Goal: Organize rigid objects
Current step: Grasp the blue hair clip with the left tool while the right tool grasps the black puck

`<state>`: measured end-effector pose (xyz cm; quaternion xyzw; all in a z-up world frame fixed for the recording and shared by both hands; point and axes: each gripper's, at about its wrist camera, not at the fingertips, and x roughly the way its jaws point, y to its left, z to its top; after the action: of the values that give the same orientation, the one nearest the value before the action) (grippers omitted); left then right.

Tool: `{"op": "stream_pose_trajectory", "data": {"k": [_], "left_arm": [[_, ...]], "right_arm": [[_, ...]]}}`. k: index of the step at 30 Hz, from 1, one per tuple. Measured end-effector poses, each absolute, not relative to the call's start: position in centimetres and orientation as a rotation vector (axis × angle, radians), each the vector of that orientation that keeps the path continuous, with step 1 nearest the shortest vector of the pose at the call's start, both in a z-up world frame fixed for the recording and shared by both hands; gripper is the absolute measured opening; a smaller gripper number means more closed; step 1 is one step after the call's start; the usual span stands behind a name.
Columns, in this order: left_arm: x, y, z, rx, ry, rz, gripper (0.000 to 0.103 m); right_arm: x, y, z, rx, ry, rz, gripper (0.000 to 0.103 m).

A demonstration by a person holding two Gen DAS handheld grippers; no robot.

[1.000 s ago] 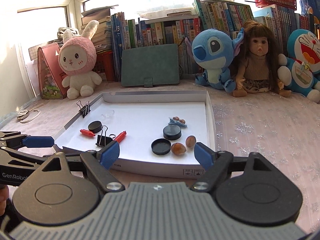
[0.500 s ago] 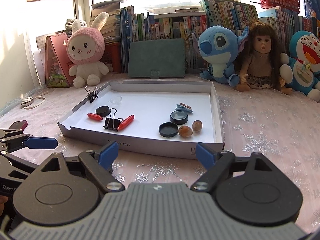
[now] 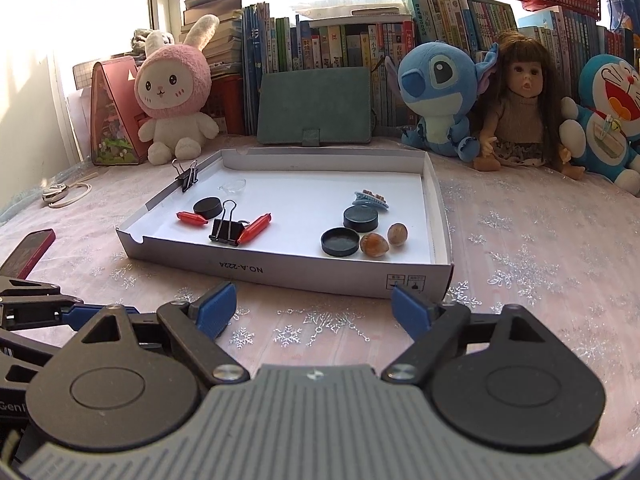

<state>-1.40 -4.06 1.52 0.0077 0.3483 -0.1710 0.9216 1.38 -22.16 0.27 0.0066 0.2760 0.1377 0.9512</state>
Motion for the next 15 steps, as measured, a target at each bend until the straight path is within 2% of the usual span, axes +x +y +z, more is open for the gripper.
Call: {"op": "stream_pose_trajectory", "data": {"k": [2,6,15], "left_arm": [[-1.3,-4.4,1.4,0.021,0.719,-0.355,0.038],[-1.0,-4.5,0.9,0.022,0.74,-0.334,0.017],[-1.1,-2.6,1.0,0.046,0.733,-0.288,0.016]], "right_arm": [[1.3,-22.0,0.2,0.009,0.562,0.282,0.091],[1.2,-21.8,0.1,0.007,0.566,0.289,0.091],[1.4,-20.8,-0.4,-0.001,0.587,0.331,0.091]]}}
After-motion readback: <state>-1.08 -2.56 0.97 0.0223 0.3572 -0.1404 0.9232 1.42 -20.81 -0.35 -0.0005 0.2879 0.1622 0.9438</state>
